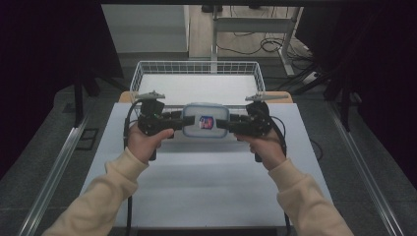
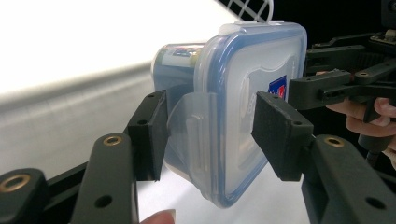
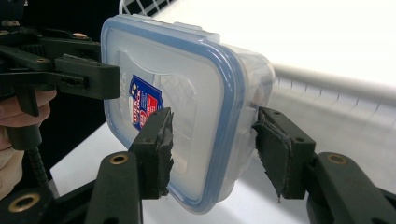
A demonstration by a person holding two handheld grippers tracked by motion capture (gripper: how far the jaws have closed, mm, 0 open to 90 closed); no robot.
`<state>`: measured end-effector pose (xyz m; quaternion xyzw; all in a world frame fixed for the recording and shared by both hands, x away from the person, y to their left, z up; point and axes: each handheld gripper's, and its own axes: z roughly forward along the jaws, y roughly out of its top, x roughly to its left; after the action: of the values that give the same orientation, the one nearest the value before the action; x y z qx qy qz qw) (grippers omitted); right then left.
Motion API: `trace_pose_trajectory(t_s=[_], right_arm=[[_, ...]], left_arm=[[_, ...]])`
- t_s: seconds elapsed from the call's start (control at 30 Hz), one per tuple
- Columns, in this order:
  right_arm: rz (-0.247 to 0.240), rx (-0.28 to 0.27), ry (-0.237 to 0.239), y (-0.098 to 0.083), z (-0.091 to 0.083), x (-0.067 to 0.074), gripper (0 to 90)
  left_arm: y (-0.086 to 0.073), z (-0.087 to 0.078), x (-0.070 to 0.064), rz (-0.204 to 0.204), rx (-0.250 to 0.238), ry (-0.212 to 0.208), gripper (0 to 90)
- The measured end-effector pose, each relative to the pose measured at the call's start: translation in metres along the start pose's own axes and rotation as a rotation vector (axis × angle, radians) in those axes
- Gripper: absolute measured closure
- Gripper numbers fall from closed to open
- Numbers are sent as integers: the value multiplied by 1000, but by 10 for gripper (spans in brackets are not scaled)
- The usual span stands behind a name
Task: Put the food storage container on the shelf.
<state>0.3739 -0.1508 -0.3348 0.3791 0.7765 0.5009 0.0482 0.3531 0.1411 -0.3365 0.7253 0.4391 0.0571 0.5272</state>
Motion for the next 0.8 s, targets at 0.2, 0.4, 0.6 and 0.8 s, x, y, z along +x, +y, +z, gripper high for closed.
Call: trace_pose_trajectory(t_s=[0.2,0.4,0.6,0.8], right_arm=[[-16,15,-11,42,8,-8,470],[2,48,3,78,25,-27,472],[76,104,23,97,46,-55,475],[185,130,47,107,63,-78,477]], left_arm=[[37,3,20,-25,15,-11,461],[69,13,45,-57,46,-18,462],[85,35,75,-141,114,-50,467],[88,49,101,-277,112,-103,472]])
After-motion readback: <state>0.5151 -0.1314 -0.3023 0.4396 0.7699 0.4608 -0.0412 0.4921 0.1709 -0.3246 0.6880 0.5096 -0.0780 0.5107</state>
